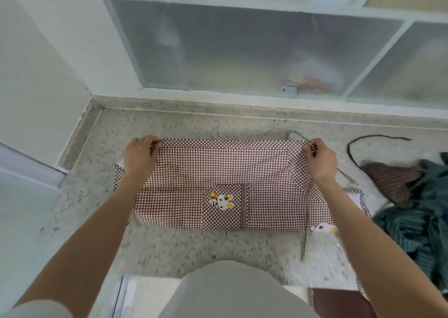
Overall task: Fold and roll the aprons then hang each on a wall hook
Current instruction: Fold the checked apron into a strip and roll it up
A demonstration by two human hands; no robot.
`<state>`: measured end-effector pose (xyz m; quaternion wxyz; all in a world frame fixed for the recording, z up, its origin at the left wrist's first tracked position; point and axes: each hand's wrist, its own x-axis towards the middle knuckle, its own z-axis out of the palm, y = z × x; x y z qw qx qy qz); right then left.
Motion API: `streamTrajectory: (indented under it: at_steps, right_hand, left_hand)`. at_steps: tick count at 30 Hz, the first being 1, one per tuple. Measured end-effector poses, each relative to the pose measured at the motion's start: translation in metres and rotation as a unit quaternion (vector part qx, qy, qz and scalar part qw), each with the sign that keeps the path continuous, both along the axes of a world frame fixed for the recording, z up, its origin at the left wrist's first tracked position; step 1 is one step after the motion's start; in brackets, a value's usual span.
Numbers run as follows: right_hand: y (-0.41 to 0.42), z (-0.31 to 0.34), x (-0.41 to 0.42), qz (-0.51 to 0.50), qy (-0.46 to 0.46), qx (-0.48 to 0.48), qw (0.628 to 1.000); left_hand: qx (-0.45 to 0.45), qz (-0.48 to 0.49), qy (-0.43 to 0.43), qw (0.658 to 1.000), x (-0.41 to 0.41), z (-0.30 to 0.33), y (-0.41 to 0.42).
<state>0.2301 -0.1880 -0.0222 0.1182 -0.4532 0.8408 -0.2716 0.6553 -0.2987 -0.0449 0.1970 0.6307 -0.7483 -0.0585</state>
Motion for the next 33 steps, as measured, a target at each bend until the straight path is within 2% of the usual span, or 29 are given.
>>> streamTrajectory:
  at_steps: [6, 11, 17, 26, 29, 31, 33]
  right_hand:
    - [-0.063, -0.043, -0.007, -0.004, 0.019, 0.136, 0.99]
    - [-0.098, -0.081, -0.017, 0.018, -0.021, 0.181, 0.983]
    - [-0.114, -0.096, -0.021, 0.009, 0.016, 0.169, 0.985]
    - [-0.102, -0.1, -0.019, -0.031, 0.001, 0.15, 0.988]
    - [-0.098, -0.098, -0.016, -0.006, 0.057, 0.164, 0.985]
    - [-0.096, -0.097, -0.004, 0.044, 0.136, 0.13, 0.981]
    - [-0.094, -0.094, 0.024, 0.118, 0.174, 0.089, 0.974]
  left_hand:
    - [0.115, 0.001, -0.09, 0.989, -0.014, -0.039, -0.055]
    - [0.183, -0.007, -0.099, 0.978, -0.016, -0.069, -0.082]
    - [0.167, -0.031, -0.105, 0.98, -0.012, -0.084, -0.095]
    - [0.119, -0.033, -0.086, 0.989, -0.007, -0.098, -0.095]
    - [0.129, -0.022, -0.081, 0.988, -0.009, -0.094, -0.097]
    - [0.129, -0.013, -0.079, 0.988, -0.007, -0.092, -0.092]
    - [0.111, 0.009, -0.06, 0.992, 0.002, -0.087, -0.081]
